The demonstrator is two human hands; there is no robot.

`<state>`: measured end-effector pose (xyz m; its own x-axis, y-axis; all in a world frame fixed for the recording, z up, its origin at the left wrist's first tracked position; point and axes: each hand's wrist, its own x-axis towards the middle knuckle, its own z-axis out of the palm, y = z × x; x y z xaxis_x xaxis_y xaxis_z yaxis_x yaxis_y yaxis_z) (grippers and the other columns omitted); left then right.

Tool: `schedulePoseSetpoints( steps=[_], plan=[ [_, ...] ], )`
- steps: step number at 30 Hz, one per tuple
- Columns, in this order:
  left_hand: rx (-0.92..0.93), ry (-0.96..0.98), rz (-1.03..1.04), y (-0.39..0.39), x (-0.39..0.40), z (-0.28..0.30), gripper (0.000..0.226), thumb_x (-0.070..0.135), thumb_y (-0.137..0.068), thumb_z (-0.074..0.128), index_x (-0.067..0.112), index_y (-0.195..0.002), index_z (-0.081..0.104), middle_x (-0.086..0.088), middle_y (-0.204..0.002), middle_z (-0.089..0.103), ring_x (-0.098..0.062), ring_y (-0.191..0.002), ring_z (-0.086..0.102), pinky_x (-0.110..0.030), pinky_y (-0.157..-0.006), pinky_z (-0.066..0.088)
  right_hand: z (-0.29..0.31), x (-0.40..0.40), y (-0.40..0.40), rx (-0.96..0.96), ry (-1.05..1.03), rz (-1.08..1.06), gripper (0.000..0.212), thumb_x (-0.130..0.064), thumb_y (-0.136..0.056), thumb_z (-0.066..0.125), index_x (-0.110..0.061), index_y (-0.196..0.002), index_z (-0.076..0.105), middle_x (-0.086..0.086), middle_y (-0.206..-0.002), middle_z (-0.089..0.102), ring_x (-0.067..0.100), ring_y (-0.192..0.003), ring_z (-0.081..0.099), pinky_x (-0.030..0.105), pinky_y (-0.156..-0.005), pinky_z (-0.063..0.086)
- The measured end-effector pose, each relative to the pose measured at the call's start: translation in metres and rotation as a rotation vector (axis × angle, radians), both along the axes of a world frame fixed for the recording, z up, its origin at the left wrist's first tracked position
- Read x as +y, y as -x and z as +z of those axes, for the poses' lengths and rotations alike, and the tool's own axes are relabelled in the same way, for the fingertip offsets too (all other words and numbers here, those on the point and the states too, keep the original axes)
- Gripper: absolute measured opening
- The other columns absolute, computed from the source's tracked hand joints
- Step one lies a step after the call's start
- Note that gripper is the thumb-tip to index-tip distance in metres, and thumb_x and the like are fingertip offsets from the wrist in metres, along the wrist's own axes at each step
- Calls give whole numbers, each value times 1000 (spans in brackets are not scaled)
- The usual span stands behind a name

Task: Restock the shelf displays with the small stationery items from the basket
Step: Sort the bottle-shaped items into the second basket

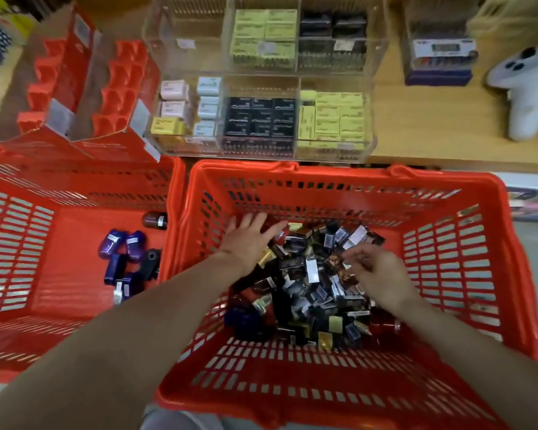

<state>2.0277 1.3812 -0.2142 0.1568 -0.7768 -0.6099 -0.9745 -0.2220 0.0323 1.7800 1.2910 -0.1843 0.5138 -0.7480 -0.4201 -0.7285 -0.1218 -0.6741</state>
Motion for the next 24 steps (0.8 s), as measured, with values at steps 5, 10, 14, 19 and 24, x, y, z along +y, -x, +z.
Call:
schedulePoseSetpoints(
  steps=[5, 10, 14, 19, 24],
  plan=[
    [-73, -140, 7, 3, -10, -16, 115, -6, -80, 63, 45, -152, -12, -7, -158, 2, -38, -142, 15, -46, -108, 35, -10, -14, 0, -1, -33, -18, 22, -2, -93, 59, -22, -96, 67, -10, -90, 66, 10, -86, 64, 18, -76, 52],
    [-95, -117, -62, -1, -17, -15, 96, -11, -81, 60, 34, -152, 12, -11, -156, 8, -40, -141, 17, -39, -81, 48, -15, -20, 4, 4, -71, -60, 19, -4, -94, 59, -20, -97, 69, -9, -92, 67, 6, -88, 64, 23, -82, 53],
    [-126, -47, -97, -2, -4, -14, 72, -1, -89, 57, 27, -146, 23, -10, -151, 21, -39, -136, 28, -36, -65, 46, -19, -13, 16, -9, -66, -87, 23, -1, -92, 61, -23, -89, 67, -13, -85, 67, 10, -85, 66, 7, -72, 48],
    [254, 142, 411, 6, 6, 1, 47, 28, -95, 62, 22, -137, 42, -10, -129, 51, -33, -107, 59, -34, -71, 48, -14, -1, 31, 26, -83, -86, 17, -5, -92, 63, -20, -90, 68, -5, -91, 70, 12, -89, 65, 4, -65, 42],
    [930, 163, 1200, 37, 33, 22, 69, 23, -94, 66, 23, -151, 29, 10, -136, 38, -17, -111, 54, -29, -71, 62, -6, 21, 32, 66, -74, 32, 12, -15, -90, 69, -23, -99, 66, -9, -93, 67, 9, -90, 65, 2, -67, 43]
  ],
)
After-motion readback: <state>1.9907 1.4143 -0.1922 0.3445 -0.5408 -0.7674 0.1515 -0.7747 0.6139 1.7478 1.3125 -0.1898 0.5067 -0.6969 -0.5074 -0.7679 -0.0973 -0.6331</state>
